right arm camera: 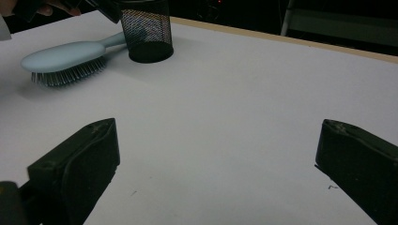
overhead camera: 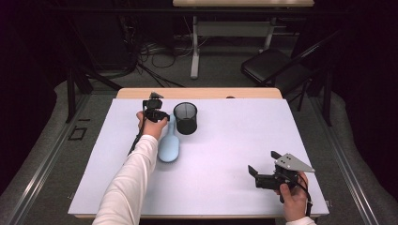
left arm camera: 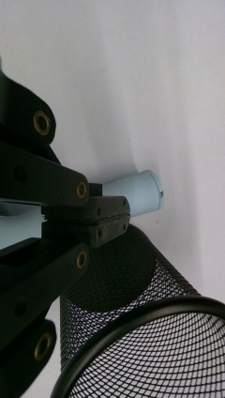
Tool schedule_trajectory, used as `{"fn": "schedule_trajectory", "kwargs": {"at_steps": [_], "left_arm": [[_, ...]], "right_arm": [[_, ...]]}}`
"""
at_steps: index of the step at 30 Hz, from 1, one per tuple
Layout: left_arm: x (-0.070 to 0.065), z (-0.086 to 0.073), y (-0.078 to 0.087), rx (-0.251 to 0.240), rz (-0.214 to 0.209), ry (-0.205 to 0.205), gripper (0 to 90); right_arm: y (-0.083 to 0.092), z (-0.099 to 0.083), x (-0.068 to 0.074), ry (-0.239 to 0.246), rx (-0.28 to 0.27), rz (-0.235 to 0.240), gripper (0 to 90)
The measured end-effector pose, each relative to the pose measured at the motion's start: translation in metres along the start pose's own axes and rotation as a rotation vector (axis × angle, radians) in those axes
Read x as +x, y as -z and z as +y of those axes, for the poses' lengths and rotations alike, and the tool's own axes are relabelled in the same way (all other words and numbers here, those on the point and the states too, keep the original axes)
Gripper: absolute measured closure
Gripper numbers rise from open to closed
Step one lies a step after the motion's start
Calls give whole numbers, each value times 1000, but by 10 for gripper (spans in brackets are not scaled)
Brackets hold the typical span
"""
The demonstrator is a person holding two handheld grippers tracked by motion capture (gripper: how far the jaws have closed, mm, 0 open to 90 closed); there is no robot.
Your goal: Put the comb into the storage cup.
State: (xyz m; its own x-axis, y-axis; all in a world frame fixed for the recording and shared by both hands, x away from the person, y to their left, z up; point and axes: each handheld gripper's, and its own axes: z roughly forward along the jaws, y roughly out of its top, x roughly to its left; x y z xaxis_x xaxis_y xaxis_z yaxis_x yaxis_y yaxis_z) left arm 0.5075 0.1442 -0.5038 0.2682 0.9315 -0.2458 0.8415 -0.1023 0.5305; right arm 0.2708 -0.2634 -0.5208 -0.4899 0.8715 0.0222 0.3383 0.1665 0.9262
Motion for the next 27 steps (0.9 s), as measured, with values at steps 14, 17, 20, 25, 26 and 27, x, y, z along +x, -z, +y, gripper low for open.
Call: {"fn": "schedule_trajectory", "kwargs": {"at_steps": [14,17,20,25,26,27], "left_arm": [[-3,-5,-12,8,-37,35,900],[-2,-5,-13,7,-52,47,900],[-3,-5,-14,9,-53,47,900],[-1,-5,-14,8,-65,76,900],[-1,-5,-14,7,-66,80,900],[-1,-5,-15,6,-64,82,900]], "right_arm": [[-1,0,0,-4,6,3,0],[-1,0,0,-2,6,2,0],[-1,-1,0,-4,7,5,0],[-1,-1,-1,-4,11,5,0],[-2,-1,-1,-2,12,4,0],[-2,-1,-1,-3,14,5,0]]}}
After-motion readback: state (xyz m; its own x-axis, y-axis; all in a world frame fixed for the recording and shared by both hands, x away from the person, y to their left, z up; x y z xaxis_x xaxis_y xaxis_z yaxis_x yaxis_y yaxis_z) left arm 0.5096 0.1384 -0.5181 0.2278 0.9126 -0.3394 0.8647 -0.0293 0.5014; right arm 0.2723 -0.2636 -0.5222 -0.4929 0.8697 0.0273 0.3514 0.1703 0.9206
